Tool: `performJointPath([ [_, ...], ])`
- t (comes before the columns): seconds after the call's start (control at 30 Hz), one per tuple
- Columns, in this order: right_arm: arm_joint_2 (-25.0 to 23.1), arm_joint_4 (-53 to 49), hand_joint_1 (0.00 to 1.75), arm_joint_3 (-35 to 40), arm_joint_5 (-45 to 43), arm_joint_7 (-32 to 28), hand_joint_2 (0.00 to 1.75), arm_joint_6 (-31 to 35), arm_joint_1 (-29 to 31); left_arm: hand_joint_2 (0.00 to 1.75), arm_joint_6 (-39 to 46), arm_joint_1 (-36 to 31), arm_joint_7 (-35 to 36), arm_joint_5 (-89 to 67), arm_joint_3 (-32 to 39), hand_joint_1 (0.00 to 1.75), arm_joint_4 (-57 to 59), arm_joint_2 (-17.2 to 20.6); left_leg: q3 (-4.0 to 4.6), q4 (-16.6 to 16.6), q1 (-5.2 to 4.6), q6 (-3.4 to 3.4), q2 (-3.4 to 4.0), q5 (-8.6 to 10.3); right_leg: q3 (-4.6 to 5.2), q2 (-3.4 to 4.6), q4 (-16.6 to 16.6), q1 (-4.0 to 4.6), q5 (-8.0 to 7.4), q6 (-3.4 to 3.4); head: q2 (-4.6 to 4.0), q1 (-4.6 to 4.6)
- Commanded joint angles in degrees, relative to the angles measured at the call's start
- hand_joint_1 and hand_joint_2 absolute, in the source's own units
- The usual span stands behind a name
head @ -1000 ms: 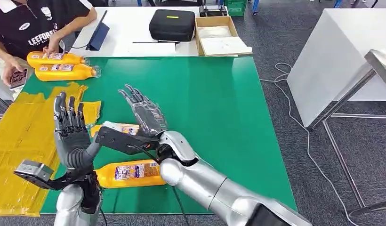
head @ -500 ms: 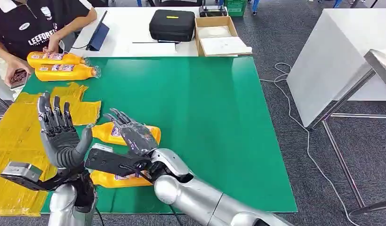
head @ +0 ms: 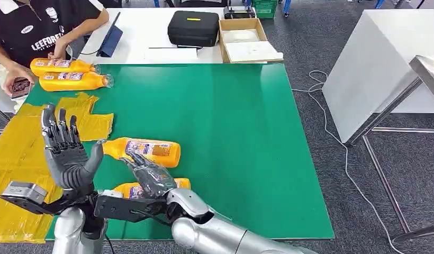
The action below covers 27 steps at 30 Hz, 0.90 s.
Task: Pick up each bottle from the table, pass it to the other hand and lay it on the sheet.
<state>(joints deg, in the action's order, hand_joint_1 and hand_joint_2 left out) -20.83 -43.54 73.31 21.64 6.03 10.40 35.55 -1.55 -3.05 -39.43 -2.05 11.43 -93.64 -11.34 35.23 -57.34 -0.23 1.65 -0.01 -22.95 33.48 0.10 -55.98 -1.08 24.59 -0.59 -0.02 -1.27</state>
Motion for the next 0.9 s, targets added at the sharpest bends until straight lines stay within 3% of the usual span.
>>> performJointPath([
  [0.03,0.83,5.36,0.00,5.17,0.95,1.52,1.75,-1.72,0.28,1.75,0.66,0.41,-0.18,-0.16,-0.42,0.00,2.92,1.59,-0.21,0.09,0.01,-0.12,-0.06,-0.02,-0.24,-0.07,0.10,0.01,0.03,0.08,0.00,0.00],
  [0.4,0.83,13.17,0.00,4.74,3.63,7.01,1.75,-0.70,1.00,1.75,1.92,0.52,-0.57,0.56,-2.35,0.00,4.08,2.47,-0.25,0.11,0.02,-0.16,-0.14,0.00,-0.30,-0.15,0.13,0.03,0.03,0.10,0.00,0.00],
  [0.9,0.83,19.04,0.00,0.68,2.20,7.61,1.75,0.36,2.40,1.75,2.21,0.24,-0.53,0.72,-3.35,0.00,5.06,2.97,-0.21,0.06,0.04,-0.17,-0.13,-0.02,-0.26,-0.15,0.10,0.04,0.04,0.11,0.00,0.00],
])
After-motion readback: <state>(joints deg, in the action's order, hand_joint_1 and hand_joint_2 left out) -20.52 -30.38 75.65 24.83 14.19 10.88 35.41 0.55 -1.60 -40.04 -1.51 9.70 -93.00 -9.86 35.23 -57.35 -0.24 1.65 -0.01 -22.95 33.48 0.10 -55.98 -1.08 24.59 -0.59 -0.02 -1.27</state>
